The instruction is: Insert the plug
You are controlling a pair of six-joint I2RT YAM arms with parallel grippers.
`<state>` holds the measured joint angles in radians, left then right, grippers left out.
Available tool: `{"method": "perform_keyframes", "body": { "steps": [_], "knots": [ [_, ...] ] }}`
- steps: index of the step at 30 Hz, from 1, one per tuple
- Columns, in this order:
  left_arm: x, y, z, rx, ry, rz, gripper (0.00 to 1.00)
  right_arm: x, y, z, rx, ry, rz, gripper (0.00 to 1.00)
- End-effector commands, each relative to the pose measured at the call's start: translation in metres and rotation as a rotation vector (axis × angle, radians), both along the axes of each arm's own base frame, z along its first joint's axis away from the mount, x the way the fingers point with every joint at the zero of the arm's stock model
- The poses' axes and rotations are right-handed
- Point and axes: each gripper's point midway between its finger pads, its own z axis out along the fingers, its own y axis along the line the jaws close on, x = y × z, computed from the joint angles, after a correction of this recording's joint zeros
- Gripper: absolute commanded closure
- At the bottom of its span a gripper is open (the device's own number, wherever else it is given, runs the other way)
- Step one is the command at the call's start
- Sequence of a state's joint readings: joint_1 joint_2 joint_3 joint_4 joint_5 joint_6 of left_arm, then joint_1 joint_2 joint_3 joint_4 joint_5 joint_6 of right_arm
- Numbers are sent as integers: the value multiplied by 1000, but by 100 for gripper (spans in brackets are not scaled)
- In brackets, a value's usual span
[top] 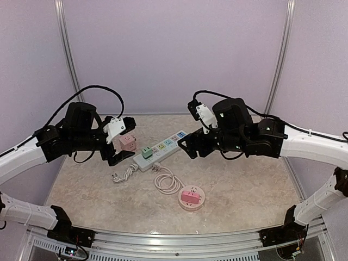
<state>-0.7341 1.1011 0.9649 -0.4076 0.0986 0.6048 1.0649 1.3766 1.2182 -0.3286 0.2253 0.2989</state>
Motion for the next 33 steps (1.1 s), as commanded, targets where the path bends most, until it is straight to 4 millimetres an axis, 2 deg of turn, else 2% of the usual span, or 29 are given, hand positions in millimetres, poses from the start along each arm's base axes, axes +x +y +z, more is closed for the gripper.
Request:
{"method": "perform_keyframes", "body": {
  "steps": [1,3,5,7,12,17,19,22,24,28,33],
  "knots": [
    [-2,114,-40,244,244,413,1,-2,-1,-67,-232,226,-92,21],
    [-4,149,-42,257,309,558,1,-3,7,-87,-330,269,-97,22],
    [-11,174,-48,259,364,660,1,-2,14,-106,-433,294,-101,22],
    [-18,189,-51,229,383,712,1,0,21,-140,-557,331,-99,22],
    [-32,209,-45,130,333,765,1,14,45,-185,-702,364,-84,25],
    [-45,208,-35,60,249,716,1,34,61,-214,-790,352,-132,28],
    [-49,205,-38,50,237,687,1,36,66,-229,-798,374,-128,31],
    [-47,203,-43,51,227,675,1,38,63,-249,-789,428,-130,42],
    [-41,203,-48,51,228,681,1,38,58,-258,-779,459,-138,51],
    [-29,193,-56,44,260,654,1,33,43,-271,-723,524,-137,60],
    [-11,175,-70,41,364,615,3,42,-5,-274,-710,551,-237,64]
  ]
}}
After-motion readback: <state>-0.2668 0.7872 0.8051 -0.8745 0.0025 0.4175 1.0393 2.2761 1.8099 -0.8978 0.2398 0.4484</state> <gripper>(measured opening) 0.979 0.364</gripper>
